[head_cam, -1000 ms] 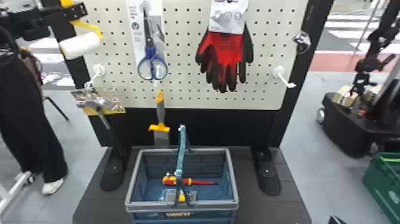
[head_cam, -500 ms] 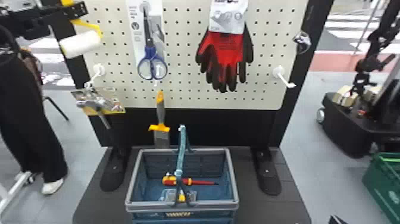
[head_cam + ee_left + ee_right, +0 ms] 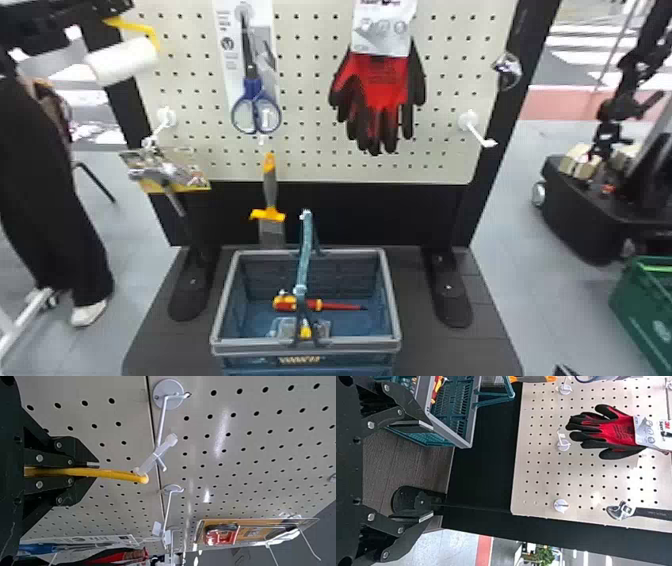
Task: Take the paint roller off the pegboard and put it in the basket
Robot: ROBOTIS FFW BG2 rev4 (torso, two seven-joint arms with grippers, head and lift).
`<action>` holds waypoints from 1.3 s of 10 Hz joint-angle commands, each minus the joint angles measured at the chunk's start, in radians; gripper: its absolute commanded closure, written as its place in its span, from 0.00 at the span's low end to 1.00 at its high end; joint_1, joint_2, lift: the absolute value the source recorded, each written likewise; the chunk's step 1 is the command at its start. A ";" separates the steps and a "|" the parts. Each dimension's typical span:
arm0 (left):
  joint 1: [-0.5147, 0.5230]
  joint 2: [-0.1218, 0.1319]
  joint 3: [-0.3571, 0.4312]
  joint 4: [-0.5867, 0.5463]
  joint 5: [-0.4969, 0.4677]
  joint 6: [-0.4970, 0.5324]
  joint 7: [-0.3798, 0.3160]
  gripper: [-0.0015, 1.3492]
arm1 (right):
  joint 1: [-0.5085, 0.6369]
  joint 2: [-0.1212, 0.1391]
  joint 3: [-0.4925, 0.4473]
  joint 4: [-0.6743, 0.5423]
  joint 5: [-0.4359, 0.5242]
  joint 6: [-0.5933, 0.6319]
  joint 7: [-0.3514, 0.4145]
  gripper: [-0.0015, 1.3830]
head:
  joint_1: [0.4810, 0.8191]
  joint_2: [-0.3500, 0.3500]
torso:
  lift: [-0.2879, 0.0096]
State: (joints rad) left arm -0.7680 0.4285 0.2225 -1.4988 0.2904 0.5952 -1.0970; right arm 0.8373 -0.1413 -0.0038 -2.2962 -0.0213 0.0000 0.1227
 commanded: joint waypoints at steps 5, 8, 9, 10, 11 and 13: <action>0.131 0.003 0.063 -0.230 0.032 0.021 0.037 0.85 | 0.001 -0.001 -0.001 0.000 -0.003 0.002 0.000 0.36 | 0.20 0.50 | 0.63; 0.318 -0.047 0.169 -0.390 0.108 -0.018 0.095 0.85 | 0.005 -0.001 -0.001 -0.002 -0.003 0.002 0.000 0.36 | 0.20 0.50 | 0.63; 0.393 -0.077 0.202 -0.446 0.147 -0.058 0.143 0.85 | 0.005 -0.001 -0.001 -0.005 -0.003 0.003 0.000 0.36 | 0.20 0.50 | 0.63; 0.459 -0.112 0.239 -0.476 0.170 -0.095 0.164 0.85 | 0.005 -0.001 -0.001 -0.005 -0.002 0.005 0.000 0.36 | 0.20 0.50 | 0.63; 0.532 -0.162 0.287 -0.496 0.204 -0.147 0.189 0.85 | 0.005 -0.001 -0.001 -0.005 -0.003 0.005 0.000 0.36 | 0.20 0.50 | 0.63; 0.683 -0.274 0.348 -0.559 0.242 -0.215 0.250 0.85 | 0.007 -0.004 0.001 -0.007 -0.003 0.005 0.000 0.36 | 0.20 0.50 | 0.63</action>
State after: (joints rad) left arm -0.1295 0.1888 0.5552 -2.0385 0.5201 0.3950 -0.8467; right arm 0.8447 -0.1445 -0.0042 -2.3028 -0.0246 0.0046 0.1227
